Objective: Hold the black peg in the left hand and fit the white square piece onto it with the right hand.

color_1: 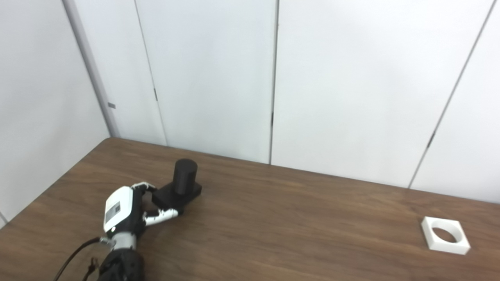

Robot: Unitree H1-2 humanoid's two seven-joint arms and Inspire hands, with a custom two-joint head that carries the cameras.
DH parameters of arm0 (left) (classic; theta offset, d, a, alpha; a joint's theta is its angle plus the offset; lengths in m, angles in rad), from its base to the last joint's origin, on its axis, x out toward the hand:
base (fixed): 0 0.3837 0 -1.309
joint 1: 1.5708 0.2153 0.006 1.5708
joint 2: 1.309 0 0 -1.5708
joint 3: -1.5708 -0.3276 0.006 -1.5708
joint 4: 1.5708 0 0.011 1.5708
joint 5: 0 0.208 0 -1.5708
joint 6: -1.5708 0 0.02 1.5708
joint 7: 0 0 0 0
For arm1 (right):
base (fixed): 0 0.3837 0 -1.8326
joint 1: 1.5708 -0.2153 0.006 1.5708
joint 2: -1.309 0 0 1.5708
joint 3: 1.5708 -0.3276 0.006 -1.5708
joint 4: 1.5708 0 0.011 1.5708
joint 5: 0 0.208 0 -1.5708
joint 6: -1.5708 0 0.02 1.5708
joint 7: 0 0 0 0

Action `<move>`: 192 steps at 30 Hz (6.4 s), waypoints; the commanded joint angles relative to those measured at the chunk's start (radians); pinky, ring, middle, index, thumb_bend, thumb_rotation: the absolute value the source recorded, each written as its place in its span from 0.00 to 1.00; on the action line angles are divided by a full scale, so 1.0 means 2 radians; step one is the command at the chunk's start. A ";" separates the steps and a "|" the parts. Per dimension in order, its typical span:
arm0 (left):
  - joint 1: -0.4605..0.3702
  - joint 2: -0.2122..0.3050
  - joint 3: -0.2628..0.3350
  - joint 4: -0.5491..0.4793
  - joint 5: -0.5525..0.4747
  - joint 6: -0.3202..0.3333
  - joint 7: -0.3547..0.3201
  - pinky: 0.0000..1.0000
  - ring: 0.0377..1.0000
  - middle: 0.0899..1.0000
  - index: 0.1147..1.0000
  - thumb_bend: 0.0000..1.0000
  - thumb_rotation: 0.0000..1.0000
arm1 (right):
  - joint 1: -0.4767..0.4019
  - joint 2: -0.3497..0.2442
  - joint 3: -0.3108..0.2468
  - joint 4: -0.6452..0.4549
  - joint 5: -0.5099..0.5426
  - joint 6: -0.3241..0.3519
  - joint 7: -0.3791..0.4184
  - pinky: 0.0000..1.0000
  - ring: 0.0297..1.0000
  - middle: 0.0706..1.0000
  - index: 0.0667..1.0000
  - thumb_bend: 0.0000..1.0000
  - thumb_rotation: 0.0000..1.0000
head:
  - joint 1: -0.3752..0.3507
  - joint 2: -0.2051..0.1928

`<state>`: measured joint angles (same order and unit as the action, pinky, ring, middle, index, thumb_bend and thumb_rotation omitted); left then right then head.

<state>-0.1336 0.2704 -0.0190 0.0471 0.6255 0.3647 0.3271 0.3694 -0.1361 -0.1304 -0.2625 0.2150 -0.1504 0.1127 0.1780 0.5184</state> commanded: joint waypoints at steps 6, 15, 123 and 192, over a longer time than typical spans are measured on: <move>0.046 -0.005 -0.009 -0.099 -0.019 -0.028 -0.044 0.72 0.82 0.74 0.42 0.52 0.05 | -0.001 0.003 0.004 -0.023 -0.002 0.017 -0.005 1.00 1.00 0.97 0.99 0.74 0.96 | -0.004 0.015; 0.102 -0.020 -0.047 -0.140 -0.036 -0.080 -0.085 0.72 0.81 0.74 0.42 0.51 0.05 | 0.003 0.006 0.008 -0.040 -0.011 0.020 -0.013 1.00 1.00 0.97 0.99 0.63 0.99 | -0.023 0.048; 0.152 0.023 -0.185 -0.147 0.192 -0.237 -0.190 0.85 0.80 0.71 0.42 0.52 0.05 | -0.102 -0.037 0.017 -0.154 -0.093 0.209 -0.061 0.99 0.95 0.90 0.91 0.64 0.54 | -0.218 0.146; 0.166 0.037 -0.183 -0.075 0.197 -0.274 -0.091 0.87 0.81 0.73 0.42 0.52 0.06 | -0.488 -0.299 0.198 0.215 -0.478 0.260 0.148 1.00 1.00 1.00 0.84 0.89 0.06 | -0.289 0.035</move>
<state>0.1621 0.3070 -0.3947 -0.1722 0.9787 -0.2103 0.1510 -0.5457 -0.7017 0.2717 0.1788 -0.7194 0.3647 0.4106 -0.3989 0.5875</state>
